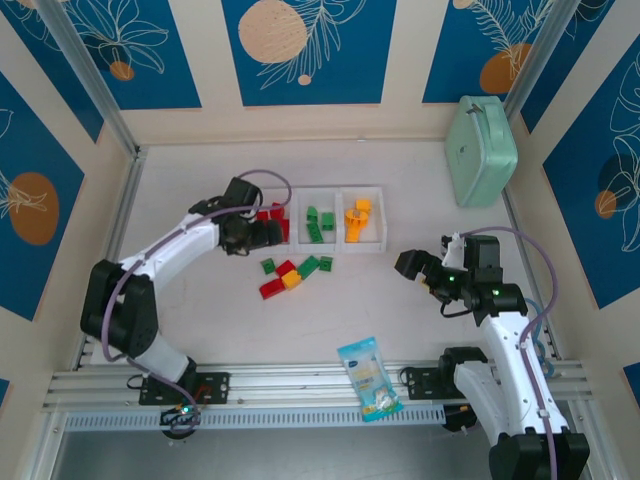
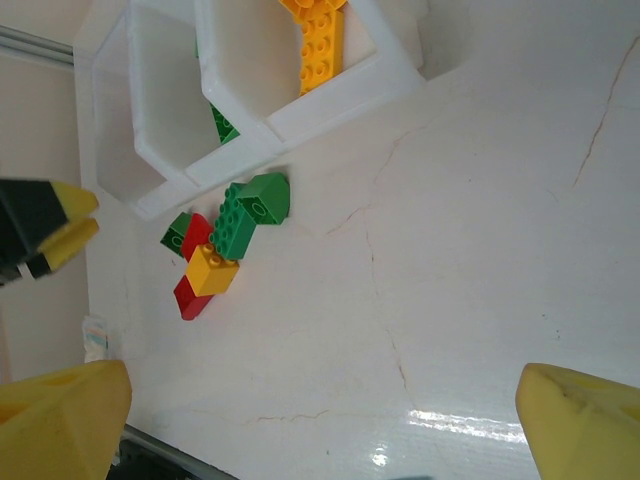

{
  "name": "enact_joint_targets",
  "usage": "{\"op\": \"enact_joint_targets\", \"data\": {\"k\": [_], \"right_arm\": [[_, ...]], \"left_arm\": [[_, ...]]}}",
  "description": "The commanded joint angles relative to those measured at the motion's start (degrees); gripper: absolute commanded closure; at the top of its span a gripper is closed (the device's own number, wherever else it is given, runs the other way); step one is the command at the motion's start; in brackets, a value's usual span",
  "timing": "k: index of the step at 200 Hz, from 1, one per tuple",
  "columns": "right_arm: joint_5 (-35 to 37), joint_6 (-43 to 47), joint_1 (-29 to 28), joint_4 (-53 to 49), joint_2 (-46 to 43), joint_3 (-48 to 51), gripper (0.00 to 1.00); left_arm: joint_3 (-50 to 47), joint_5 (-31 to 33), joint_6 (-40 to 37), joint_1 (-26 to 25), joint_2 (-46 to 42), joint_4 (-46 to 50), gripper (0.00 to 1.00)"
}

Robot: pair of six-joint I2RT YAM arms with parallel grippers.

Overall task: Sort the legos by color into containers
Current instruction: Pick up the lego from the center of the table.

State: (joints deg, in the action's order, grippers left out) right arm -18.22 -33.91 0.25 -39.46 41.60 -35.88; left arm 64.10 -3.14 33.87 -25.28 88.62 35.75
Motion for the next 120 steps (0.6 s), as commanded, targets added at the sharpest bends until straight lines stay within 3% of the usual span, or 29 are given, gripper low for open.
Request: {"op": "enact_joint_targets", "data": {"k": [1, 37, 120], "right_arm": [[-0.77, -0.66, 0.37, 1.32, 0.38, 0.67, 0.01], [-1.68, -2.51, 0.37, 3.07, 1.08, 1.88, 0.01], [-1.31, -2.65, 0.41, 0.88, -0.39, 1.32, 0.01]], "left_arm": [[-5.41, -5.71, -2.45, -1.84, -3.77, -3.32, 0.14], [-13.6, -14.76, -1.86, -5.85, -5.88, -12.3, 0.14], [-10.85, -7.95, -8.64, -7.55, 1.44, -6.64, 0.15]]}}
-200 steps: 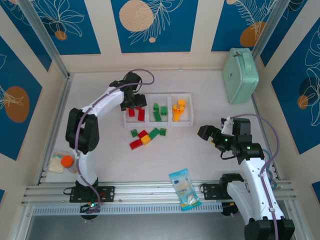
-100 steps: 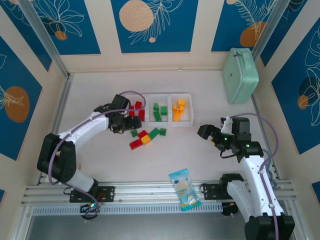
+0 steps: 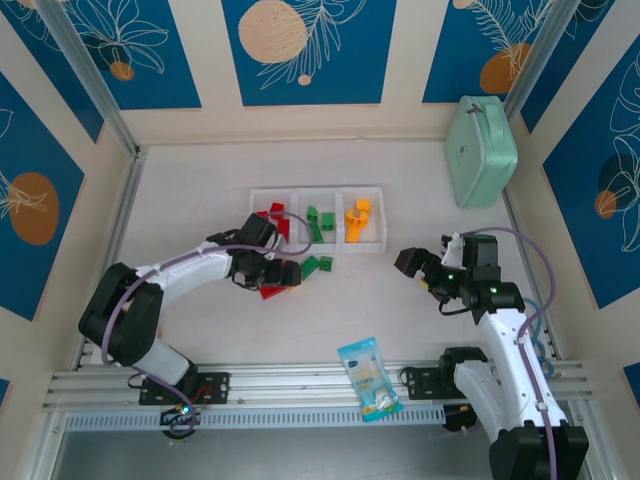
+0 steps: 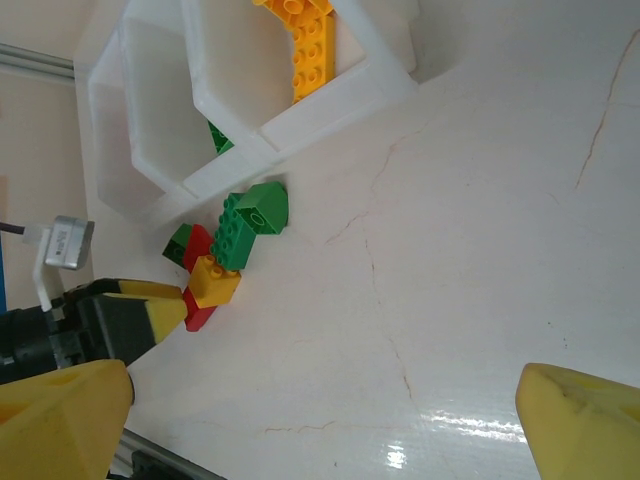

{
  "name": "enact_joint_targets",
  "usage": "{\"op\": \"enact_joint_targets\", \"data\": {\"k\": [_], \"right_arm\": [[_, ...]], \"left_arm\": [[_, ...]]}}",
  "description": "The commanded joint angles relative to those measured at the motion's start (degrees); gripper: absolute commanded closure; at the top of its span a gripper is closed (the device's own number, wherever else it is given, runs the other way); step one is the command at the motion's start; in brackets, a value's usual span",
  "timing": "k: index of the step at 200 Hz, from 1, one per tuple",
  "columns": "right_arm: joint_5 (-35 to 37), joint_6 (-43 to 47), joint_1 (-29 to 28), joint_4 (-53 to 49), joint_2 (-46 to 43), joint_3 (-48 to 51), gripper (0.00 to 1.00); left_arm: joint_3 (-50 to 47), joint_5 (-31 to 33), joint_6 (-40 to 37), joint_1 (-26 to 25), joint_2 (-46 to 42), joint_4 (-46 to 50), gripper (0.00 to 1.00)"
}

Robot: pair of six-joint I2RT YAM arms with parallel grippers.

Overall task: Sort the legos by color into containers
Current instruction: Pick up the lego from the center of the table.

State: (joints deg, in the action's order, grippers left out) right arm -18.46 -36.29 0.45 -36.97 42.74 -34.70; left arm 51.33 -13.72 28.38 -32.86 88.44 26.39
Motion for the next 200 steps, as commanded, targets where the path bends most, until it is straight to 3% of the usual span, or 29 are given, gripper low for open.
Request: {"op": "enact_joint_targets", "data": {"k": [1, 107, 200], "right_arm": [[-1.06, -0.31, 0.23, -1.57, -1.57, 0.19, 0.01], [-1.49, -1.43, 0.22, 0.03, -1.21, 1.17, 0.01], [-1.58, -1.34, 0.23, 0.06, -1.69, 2.05, 0.01]], "left_arm": [[1.92, 2.72, -3.2, 0.06, 1.63, 2.75, 0.15], [-0.81, 2.77, -2.13, -2.29, 1.67, 3.84, 0.24], [-0.53, 12.68, -0.09, -4.82, 1.06, 11.22, 0.44]]}}
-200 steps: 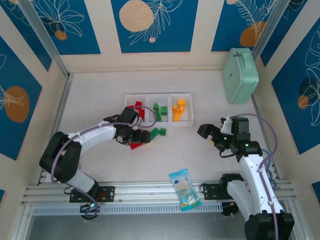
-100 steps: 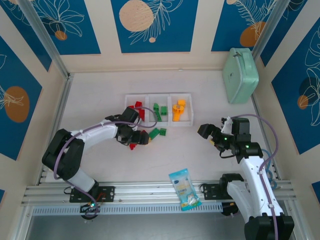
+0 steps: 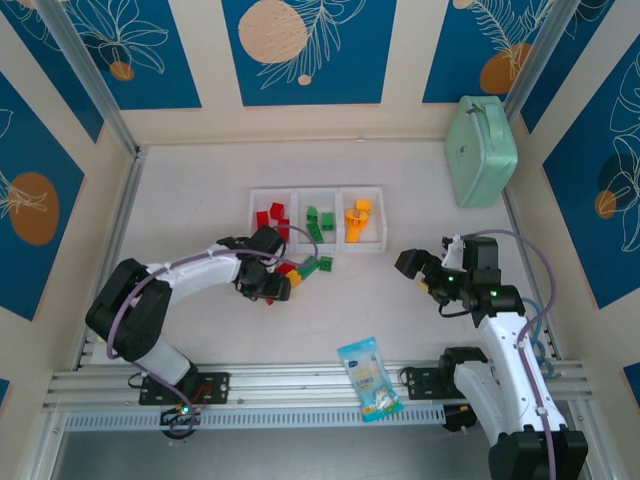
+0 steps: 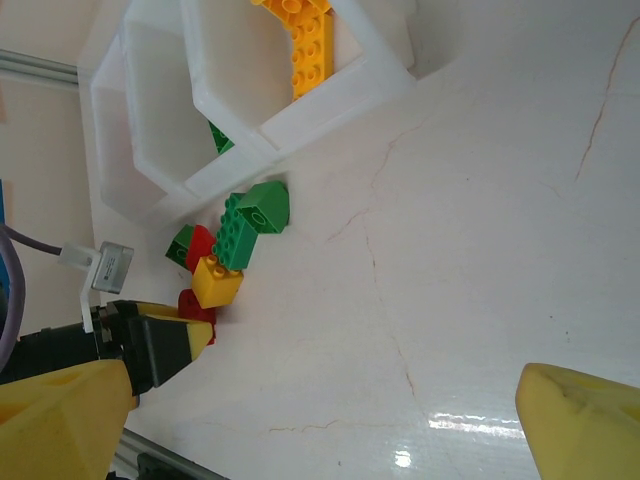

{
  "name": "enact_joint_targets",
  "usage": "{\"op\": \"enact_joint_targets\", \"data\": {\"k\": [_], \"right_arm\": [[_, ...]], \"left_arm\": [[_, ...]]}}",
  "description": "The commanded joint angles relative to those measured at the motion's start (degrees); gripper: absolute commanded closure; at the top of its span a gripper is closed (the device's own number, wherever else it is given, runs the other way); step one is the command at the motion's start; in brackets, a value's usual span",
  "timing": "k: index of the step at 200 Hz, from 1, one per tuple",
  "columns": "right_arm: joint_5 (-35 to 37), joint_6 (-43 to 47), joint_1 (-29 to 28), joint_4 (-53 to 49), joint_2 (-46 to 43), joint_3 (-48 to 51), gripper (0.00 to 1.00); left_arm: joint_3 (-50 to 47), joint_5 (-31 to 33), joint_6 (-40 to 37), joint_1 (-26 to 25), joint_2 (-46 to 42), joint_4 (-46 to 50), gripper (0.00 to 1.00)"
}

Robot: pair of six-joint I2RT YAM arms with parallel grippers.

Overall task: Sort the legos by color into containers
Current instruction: Pick up the lego from the center of the table.

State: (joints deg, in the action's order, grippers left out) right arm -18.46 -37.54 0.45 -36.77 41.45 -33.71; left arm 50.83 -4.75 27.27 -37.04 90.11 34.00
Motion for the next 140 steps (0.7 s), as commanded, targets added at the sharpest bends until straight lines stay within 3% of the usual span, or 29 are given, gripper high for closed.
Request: {"op": "enact_joint_targets", "data": {"k": [1, 106, 140], "right_arm": [[-1.58, -0.13, 0.24, -0.14, -0.4, 1.04, 0.01], [-1.49, -0.07, 0.28, -0.66, -0.67, 1.0, 0.01], [-1.19, 0.35, 0.29, -1.26, -0.93, 0.52, 0.01]], "left_arm": [[-0.03, 3.71, 1.08, -0.66, -0.61, 3.62, 0.44], [2.34, 4.66, 4.19, -1.32, 3.17, 4.48, 0.82], [3.25, 7.14, 6.25, -1.7, -0.69, 6.04, 0.85]]}}
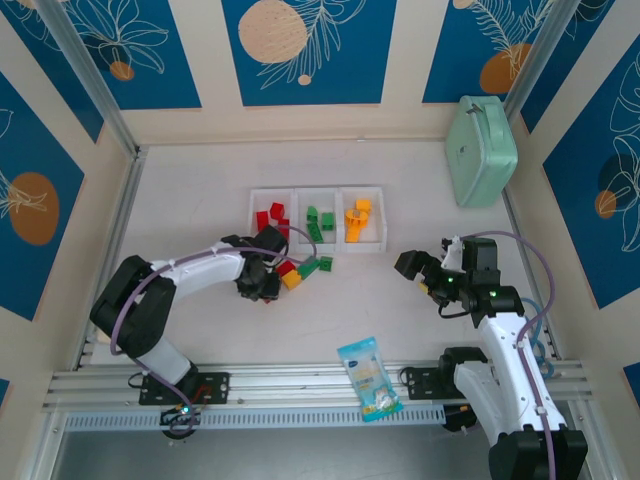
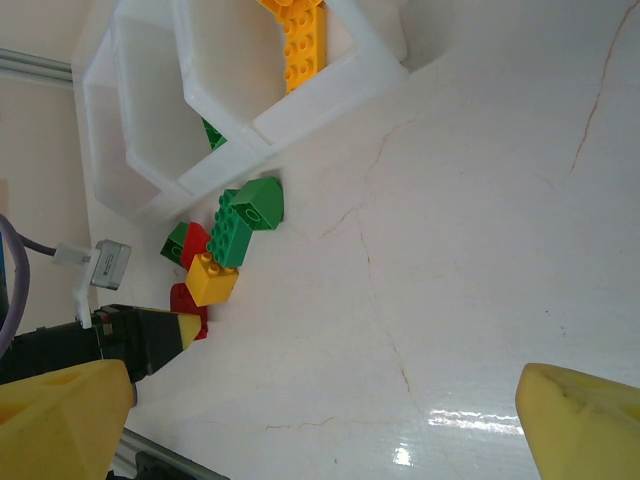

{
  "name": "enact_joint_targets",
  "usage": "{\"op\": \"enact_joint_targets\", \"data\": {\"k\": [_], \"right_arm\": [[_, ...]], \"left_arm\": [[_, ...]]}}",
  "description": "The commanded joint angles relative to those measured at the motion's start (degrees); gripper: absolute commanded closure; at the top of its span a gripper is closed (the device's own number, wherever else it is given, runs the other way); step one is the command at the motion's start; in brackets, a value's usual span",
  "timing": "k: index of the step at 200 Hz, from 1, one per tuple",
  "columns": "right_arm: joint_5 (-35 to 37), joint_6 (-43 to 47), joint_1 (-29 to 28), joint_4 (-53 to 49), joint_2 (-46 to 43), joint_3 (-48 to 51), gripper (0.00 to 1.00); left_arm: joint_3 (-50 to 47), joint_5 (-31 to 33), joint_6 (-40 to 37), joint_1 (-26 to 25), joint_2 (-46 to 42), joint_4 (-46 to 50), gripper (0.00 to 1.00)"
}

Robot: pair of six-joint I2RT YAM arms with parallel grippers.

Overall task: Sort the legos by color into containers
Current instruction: Pick up the lego from the center of the table, then place the lego in the container.

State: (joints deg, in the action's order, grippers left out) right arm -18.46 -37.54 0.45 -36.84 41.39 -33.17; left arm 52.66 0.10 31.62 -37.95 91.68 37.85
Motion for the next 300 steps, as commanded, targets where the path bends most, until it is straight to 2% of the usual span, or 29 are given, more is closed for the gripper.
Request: {"op": "enact_joint_targets", "data": {"k": [1, 34, 60, 93, 129, 192, 251, 300], "right_arm": [[-1.16, 0.36, 0.27, -1.21, -0.87, -0.08, 0.01], [-1.14, 0.14, 0.32, -1.09, -1.13, -0.28, 0.01], [-1.57, -0.47, 0.31, -0.25, -0.97, -0.29, 0.01], [-1.58, -0.35, 0.32, -0.29, -0.96, -0.28, 0.01], [-0.79, 1.21, 0.34, -3.43, -2.28, -1.43, 0.01], [-1.17, 0.57, 0.43, -4.2, -4.9, -1.26, 0.01], [-1.32, 0.95, 0.43, -4.47, -4.38, -1.73, 0.01], [-1.23, 0.98, 0.44, -4.4, -4.12, -1.77, 0.01]], "left_arm": [[1.45, 2.28, 1.97, -0.75, -2.5, 2.26, 0.86], [5.89, 7.7, 4.02, -0.8, -9.35, 6.26, 0.89], [13.52, 12.28, 2.25, -0.26, -10.07, 10.45, 0.89], [24.82, 14.97, -1.74, 2.81, -2.09, 16.78, 0.88], [33.96, 13.59, -3.17, 6.49, 7.44, 19.7, 0.88], [39.71, 10.48, -4.08, 8.11, 16.98, 17.37, 0.83], [40.94, 10.09, -4.21, 8.69, 20.11, 16.04, 0.68], [40.09, 8.25, -5.53, 8.77, 18.55, 14.99, 0.49]]}}
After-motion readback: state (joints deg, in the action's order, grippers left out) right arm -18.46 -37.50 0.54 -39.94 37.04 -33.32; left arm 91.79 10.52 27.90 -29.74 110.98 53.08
